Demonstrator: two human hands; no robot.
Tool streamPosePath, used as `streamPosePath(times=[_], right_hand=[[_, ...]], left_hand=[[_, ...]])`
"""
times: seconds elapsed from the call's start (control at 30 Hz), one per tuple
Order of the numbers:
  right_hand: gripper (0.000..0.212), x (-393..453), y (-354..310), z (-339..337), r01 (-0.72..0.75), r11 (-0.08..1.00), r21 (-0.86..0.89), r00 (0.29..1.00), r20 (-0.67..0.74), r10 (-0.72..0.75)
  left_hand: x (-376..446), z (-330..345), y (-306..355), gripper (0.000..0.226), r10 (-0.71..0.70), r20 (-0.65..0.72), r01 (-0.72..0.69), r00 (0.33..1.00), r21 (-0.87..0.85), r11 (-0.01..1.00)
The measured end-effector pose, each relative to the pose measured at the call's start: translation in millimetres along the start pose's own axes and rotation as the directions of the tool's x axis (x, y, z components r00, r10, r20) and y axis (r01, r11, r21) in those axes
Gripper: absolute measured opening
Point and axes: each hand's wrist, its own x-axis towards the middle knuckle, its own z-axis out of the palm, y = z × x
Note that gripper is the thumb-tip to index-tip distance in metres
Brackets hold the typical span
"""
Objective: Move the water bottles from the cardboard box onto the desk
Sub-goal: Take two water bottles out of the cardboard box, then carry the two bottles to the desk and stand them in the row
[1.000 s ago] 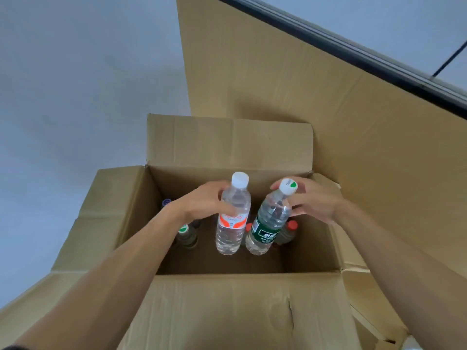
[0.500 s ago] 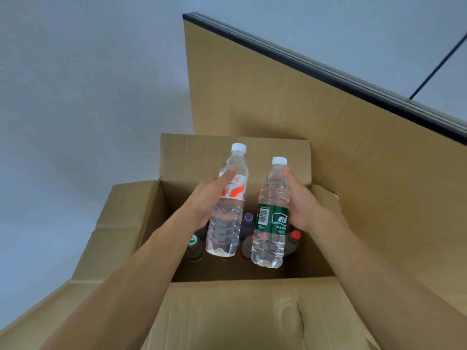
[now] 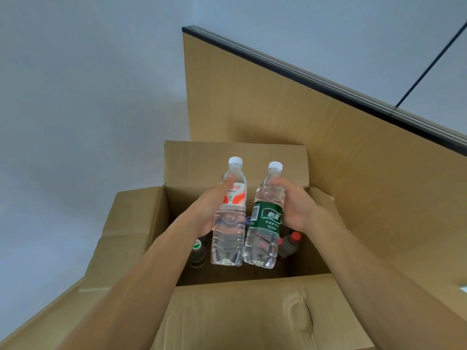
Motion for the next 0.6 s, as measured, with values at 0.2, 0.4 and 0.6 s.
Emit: streamPosePath(times=[0.2, 0.4, 0.6], right_hand=[[0.029, -8, 4, 9, -0.008, 0.990, -0.140, 0.999, 0.032, 0.013], [0.059, -4, 3, 24, -0.066, 0.992, -0.111, 0.994, 0.075, 0.075], [0.065, -1, -9, 28, -0.159, 0.981, -0.111, 0.963, 0.202, 0.179]], left_hand=[[-9, -13, 1, 0.040, 0.017, 0.024, -0.016, 1.000, -0.009, 1.000], [-23, -1, 9, 0.055, 0.117, -0.140, -0.109, 0.983, 0.068, 0.992], [-41, 13, 10, 0.069, 0.171, -0.303, -0.140, 0.938, 0.120, 0.983]])
